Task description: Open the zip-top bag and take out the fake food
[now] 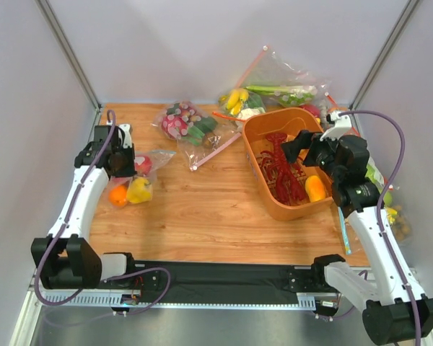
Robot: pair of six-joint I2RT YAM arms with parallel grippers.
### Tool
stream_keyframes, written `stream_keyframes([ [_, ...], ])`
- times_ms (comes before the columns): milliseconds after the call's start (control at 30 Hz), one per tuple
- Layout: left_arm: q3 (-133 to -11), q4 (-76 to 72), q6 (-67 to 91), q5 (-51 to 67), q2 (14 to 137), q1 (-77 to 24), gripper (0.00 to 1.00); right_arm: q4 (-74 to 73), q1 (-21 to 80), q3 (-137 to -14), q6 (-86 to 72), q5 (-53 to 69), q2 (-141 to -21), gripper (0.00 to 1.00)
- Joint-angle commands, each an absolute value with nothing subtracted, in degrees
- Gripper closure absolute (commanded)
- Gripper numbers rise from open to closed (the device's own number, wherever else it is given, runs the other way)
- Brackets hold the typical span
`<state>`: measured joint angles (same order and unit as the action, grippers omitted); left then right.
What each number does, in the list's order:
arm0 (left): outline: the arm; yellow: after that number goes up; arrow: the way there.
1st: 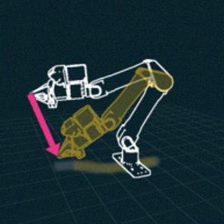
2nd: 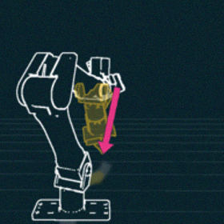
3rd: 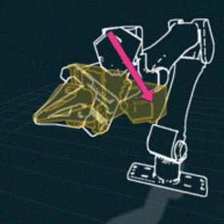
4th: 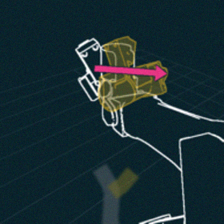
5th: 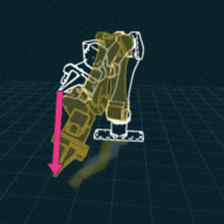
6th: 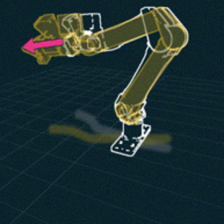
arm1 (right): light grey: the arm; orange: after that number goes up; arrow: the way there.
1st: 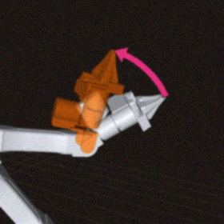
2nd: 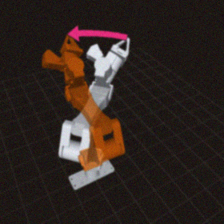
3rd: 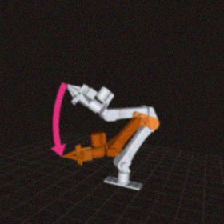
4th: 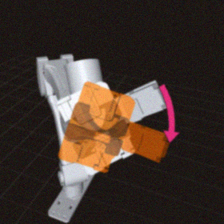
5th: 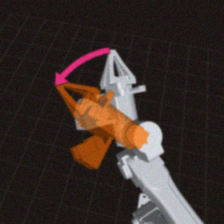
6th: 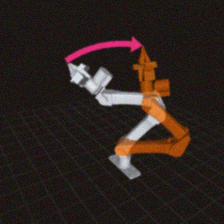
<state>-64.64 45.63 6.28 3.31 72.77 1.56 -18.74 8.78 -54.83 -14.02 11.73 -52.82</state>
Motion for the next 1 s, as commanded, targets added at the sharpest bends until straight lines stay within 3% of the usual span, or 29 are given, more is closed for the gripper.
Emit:
stream_keyframes([
  [0,-62.15,47.90,10.80,5.10,69.00,-2.78,1.00,-19.16,13.86,-59.41,-17.31,13.63,-52.39,0.03],
  [500,-49.40,44.83,28.46,7.91,50.11,-15.56,1.00,-14.51,40.68,-56.43,-27.23,10.46,-63.89,0.03],
  [700,-46.06,43.86,31.99,7.12,42.64,-15.64,1.00,-8.62,45.00,-55.02,-35.15,9.67,-68.28,0.03],
  [967,-47.90,43.07,34.28,9.75,41.31,-15.73,1.00,-4.22,46.93,-57.65,-42.89,10.91,-83.22,0.03],
])
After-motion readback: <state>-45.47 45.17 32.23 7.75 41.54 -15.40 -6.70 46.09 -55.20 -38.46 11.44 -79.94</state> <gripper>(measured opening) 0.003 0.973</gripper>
